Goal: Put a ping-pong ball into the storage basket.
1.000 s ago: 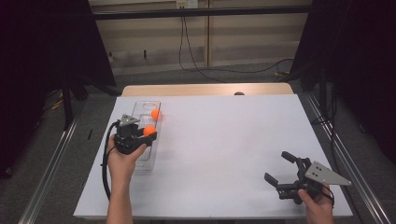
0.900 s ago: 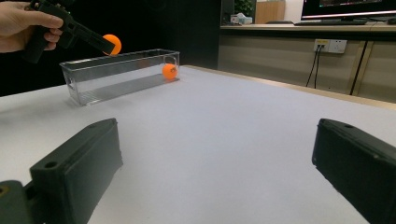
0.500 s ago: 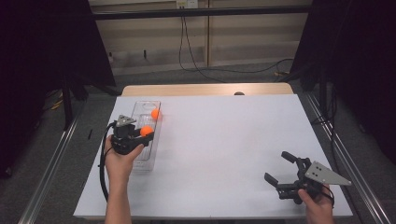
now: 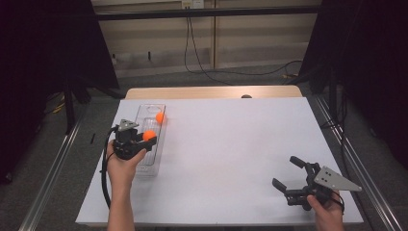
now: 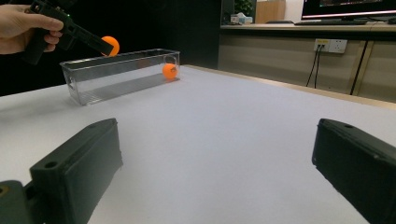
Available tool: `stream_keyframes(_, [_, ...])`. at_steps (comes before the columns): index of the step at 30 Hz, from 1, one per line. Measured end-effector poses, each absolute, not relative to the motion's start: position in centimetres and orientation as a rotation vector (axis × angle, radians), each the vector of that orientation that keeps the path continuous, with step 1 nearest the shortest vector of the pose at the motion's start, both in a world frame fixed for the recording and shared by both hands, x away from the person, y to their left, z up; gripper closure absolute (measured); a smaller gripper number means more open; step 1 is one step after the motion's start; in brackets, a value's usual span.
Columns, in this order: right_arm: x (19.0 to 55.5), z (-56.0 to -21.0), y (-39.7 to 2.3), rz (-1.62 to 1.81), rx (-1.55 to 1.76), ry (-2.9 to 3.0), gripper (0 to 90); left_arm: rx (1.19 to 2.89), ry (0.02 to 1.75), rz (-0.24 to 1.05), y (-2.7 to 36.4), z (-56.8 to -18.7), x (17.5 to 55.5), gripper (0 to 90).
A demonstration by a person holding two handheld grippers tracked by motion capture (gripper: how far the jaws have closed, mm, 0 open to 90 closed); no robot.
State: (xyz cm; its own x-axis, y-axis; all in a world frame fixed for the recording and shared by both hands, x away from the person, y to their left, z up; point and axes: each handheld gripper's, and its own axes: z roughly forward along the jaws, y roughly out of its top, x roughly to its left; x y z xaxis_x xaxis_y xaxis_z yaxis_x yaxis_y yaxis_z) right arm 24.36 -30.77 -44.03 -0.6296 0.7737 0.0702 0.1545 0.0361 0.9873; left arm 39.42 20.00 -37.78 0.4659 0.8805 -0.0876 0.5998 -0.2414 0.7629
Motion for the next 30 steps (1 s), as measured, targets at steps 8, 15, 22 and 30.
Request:
stream_keyframes(8, [24.4, -44.0, -30.8, 1.634, 0.936, 1.824, 0.9, 1.952, 1.246, 0.479, 20.2, -38.0, 39.5, 50.9])
stream_keyframes(15, [24.4, -44.0, -30.8, 1.633, 0.936, 1.825, 0.9, 1.956, 1.254, 0.487, 20.4, -38.2, 39.6, 50.9])
stream_keyframes(22, [24.4, -44.0, -30.8, 1.633, 0.935, 1.825, 0.9, 1.957, 1.262, 0.483, 20.5, -38.5, 39.7, 50.9])
stream_keyframes(30, [24.4, -44.0, -30.8, 1.634, 0.936, 1.824, 0.9, 1.964, 1.282, 0.493, 20.7, -38.9, 39.9, 50.8])
